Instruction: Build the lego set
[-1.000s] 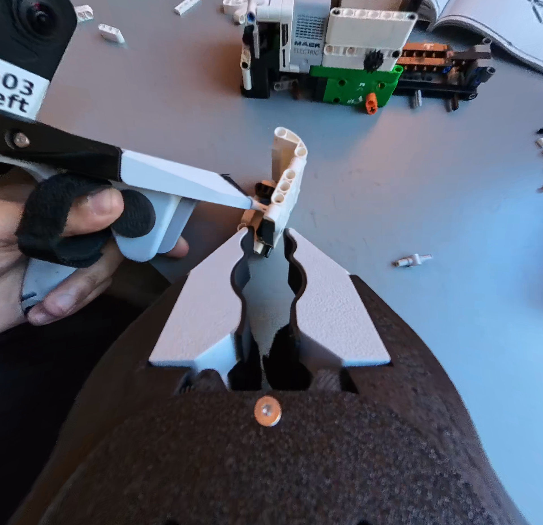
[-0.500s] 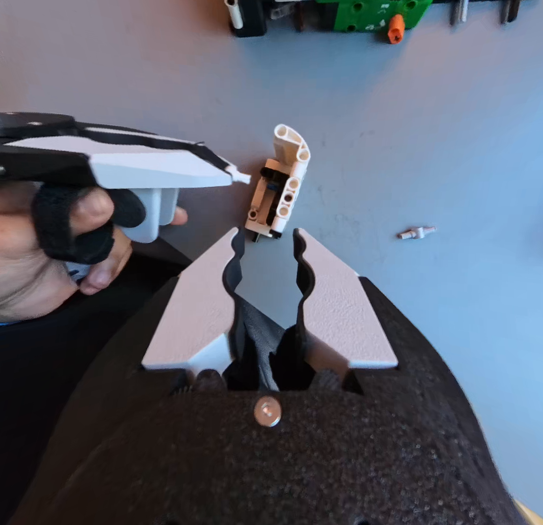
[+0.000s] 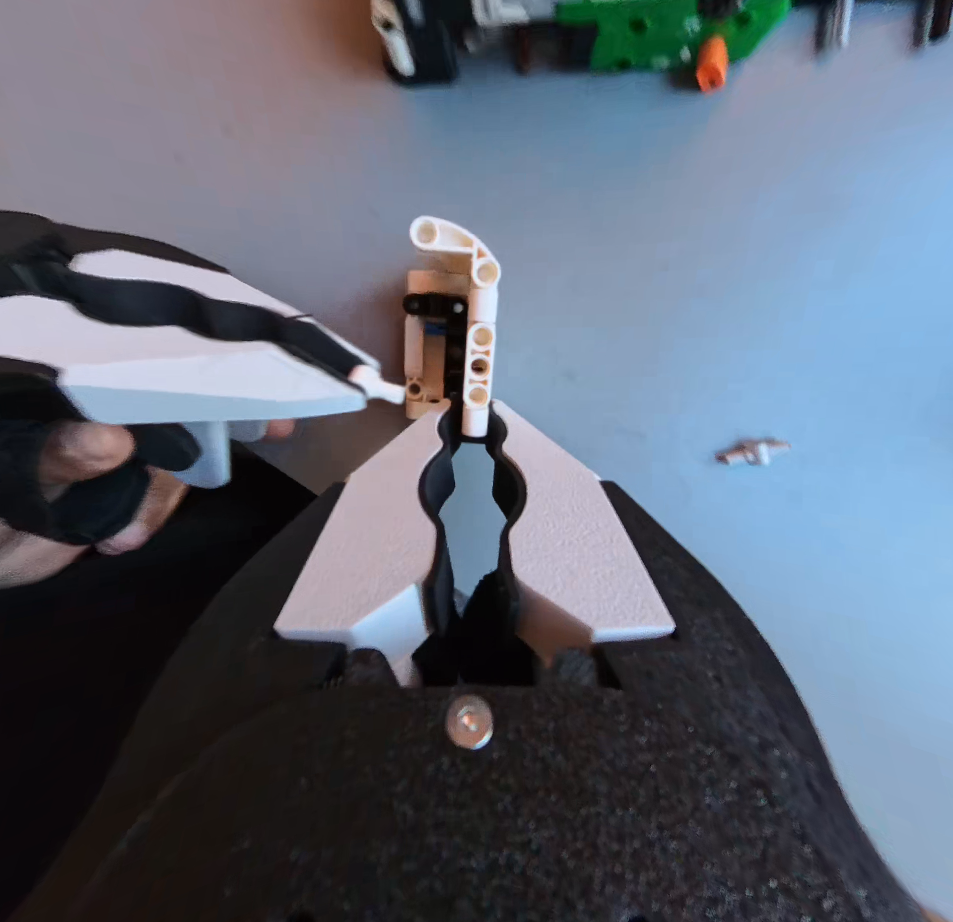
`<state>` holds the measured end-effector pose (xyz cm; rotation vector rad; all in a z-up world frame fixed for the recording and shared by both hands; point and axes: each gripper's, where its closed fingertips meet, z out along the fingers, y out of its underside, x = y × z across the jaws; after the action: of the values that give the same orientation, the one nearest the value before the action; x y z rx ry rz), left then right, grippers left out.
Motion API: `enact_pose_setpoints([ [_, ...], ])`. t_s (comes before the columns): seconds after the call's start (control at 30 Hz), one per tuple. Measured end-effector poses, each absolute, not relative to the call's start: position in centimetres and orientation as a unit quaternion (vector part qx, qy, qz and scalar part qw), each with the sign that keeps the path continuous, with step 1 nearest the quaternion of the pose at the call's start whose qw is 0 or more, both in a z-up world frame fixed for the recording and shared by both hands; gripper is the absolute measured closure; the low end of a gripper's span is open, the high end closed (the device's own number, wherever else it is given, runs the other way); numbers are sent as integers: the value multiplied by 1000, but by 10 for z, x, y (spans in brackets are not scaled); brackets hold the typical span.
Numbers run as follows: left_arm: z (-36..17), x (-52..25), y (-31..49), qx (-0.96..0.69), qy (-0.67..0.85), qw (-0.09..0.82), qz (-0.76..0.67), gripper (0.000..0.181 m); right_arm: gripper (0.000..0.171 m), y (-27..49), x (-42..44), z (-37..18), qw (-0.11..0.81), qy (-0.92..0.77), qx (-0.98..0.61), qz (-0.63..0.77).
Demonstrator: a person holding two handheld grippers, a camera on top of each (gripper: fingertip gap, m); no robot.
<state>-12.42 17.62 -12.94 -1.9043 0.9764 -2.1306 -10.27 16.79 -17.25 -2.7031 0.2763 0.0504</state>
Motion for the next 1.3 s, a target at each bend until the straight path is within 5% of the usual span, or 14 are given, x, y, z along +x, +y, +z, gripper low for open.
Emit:
enact_pose_setpoints([
  [0.03,-128,-124,180,-632,317,69,-704,176,164,176,-107,-170,243,93,-965,24],
  [0.4,-129,-122,191,-643,316,148,-682,176,164,201,-118,-157,454,95,-884,63],
  [1.3,-127,-115,179,-641,355,169,-659,175,163,196,-109,-157,506,88,-858,17],
])
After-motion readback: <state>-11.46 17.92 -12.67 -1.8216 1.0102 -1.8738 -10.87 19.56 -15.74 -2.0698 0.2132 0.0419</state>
